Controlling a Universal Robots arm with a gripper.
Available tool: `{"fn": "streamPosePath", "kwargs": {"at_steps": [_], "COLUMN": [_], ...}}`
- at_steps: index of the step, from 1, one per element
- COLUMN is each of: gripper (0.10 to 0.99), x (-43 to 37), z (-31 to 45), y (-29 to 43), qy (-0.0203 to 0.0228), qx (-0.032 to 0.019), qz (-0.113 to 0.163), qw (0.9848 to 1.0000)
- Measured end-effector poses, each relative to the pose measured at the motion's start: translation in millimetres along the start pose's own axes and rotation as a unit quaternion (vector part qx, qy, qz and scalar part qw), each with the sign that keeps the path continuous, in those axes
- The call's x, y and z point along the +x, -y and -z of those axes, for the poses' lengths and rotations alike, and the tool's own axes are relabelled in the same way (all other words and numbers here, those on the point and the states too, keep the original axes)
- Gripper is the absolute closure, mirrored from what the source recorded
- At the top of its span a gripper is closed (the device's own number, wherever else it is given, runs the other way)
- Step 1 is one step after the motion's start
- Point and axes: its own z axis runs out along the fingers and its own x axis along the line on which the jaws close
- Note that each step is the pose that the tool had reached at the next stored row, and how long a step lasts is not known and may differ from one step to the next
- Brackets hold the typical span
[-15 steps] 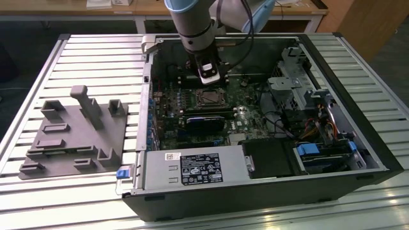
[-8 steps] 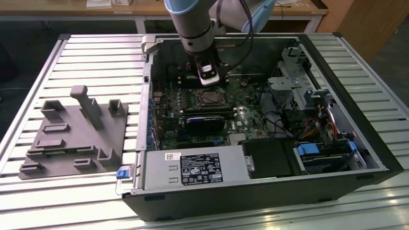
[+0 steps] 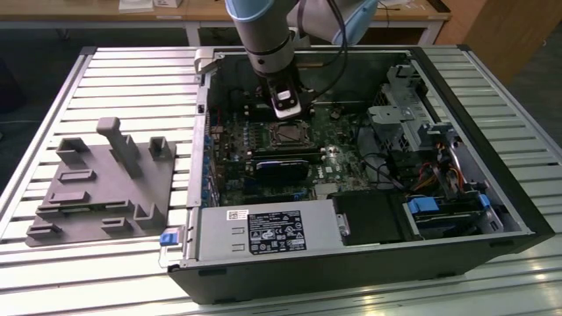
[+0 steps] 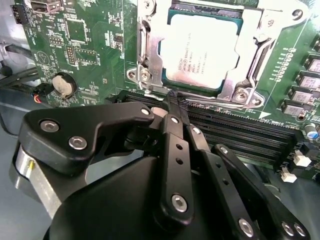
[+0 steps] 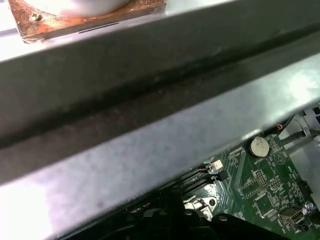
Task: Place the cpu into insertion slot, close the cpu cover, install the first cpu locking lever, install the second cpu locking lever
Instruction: 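Install the first cpu locking lever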
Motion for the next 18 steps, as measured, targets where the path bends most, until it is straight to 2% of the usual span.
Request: {"fn": "streamPosePath", "kwargs": {"at_steps": [6,15,18], "gripper": [0.98,0.98,0.98], "x": [-0.1,-3.1,-3.2], "z": [0.4,15.4,16.5], "y": [-0.3,-4.3,-4.5], "qy": [0.0003,0.0003,0.0014], "qx": [-0.0004,-0.0002,-0.0008], "qz": [0.0,0.0,0.0], "qw": [1.0,1.0,1.0]}}
